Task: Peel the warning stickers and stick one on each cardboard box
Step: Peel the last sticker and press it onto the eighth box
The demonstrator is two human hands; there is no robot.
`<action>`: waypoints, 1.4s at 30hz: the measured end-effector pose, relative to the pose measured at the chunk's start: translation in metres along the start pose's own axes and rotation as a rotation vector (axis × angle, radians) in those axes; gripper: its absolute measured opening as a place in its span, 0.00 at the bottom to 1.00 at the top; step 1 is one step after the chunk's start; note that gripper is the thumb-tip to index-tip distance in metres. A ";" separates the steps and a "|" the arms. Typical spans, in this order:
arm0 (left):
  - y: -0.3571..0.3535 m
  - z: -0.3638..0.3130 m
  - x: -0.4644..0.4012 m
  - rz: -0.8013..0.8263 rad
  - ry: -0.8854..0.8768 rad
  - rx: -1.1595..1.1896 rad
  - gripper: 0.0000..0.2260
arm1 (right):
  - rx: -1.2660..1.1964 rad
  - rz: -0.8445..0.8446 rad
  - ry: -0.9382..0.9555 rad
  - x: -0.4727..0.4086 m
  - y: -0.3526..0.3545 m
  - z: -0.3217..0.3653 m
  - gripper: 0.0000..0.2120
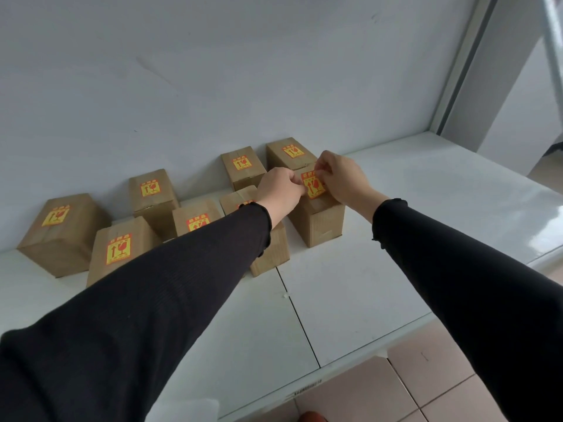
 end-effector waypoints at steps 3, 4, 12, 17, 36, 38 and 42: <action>0.001 -0.002 0.001 -0.016 -0.016 -0.042 0.09 | -0.008 -0.006 0.015 0.001 -0.001 0.000 0.03; 0.000 -0.002 0.002 -0.020 -0.019 -0.055 0.09 | -0.012 -0.007 0.016 0.002 -0.002 -0.001 0.03; -0.005 -0.002 0.002 -0.072 -0.028 -0.182 0.06 | 0.004 -0.015 -0.016 0.000 -0.009 -0.006 0.05; -0.006 0.001 0.000 -0.112 -0.047 -0.204 0.10 | 0.035 -0.025 -0.091 -0.007 -0.014 -0.003 0.07; 0.005 -0.005 -0.005 0.024 -0.143 -0.473 0.19 | -0.305 0.319 -0.180 0.000 0.012 -0.019 0.16; 0.005 -0.006 -0.005 0.035 -0.139 -0.485 0.19 | -0.304 0.287 -0.180 0.002 0.010 -0.018 0.16; 0.004 -0.005 -0.003 0.042 -0.133 -0.518 0.22 | -0.211 0.272 -0.174 0.002 0.003 -0.013 0.17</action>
Point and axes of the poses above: each hand's wrist, its own x-axis away from the middle knuckle, its own y-axis out of the back of the hand, z = x × y, the point moved 2 cm from there along -x, towards the middle knuckle, and after that the axes turned 9 degrees about -x, right-handed, at the moved point
